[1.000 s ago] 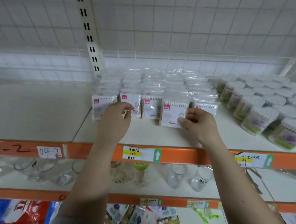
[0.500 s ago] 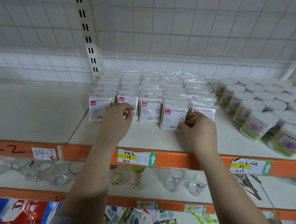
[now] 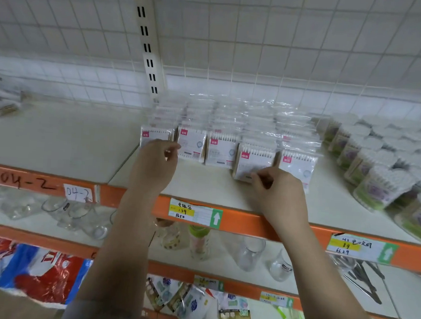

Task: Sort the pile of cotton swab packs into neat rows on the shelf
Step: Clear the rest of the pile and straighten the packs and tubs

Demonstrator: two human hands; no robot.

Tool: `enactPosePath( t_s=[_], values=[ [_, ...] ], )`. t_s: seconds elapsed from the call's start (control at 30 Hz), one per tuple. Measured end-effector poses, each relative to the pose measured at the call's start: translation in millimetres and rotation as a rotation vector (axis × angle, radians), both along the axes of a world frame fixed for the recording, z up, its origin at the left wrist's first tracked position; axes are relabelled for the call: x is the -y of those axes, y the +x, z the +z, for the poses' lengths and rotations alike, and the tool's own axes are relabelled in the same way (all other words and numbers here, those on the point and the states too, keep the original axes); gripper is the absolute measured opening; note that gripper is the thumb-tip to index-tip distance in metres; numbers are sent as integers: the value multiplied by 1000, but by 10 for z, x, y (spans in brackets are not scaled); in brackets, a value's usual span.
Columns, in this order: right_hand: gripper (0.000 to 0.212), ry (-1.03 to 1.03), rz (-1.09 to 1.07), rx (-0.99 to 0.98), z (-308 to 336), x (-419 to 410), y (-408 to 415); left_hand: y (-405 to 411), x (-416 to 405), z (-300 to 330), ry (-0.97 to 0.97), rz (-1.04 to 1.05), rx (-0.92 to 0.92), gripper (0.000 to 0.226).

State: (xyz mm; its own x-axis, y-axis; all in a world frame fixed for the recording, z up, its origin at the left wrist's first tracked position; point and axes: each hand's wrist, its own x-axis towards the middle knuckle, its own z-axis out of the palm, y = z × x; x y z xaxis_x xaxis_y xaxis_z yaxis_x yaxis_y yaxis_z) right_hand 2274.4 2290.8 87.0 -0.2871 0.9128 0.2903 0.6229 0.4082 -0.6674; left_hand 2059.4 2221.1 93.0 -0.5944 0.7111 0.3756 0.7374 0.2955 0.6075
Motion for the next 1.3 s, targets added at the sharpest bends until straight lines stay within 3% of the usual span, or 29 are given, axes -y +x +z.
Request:
enactPosePath(
  t_s=[0.43, 0.8, 0.93, 1.3],
  values=[
    [24, 16, 186, 121, 65, 604, -659, -610, 851, 51, -28, 152, 31, 27],
    [49, -14, 203, 224, -14, 1700, -2113, -2012, 2050, 16, -72, 96, 26, 26],
    [44, -24, 198, 244, -29, 2052, -2579, -2508, 2497, 80, -91, 89, -7, 27],
    [54, -37, 261, 267, 61, 2286, -3656, -3505, 3080, 85, -111, 233, 77, 30]
  ],
)
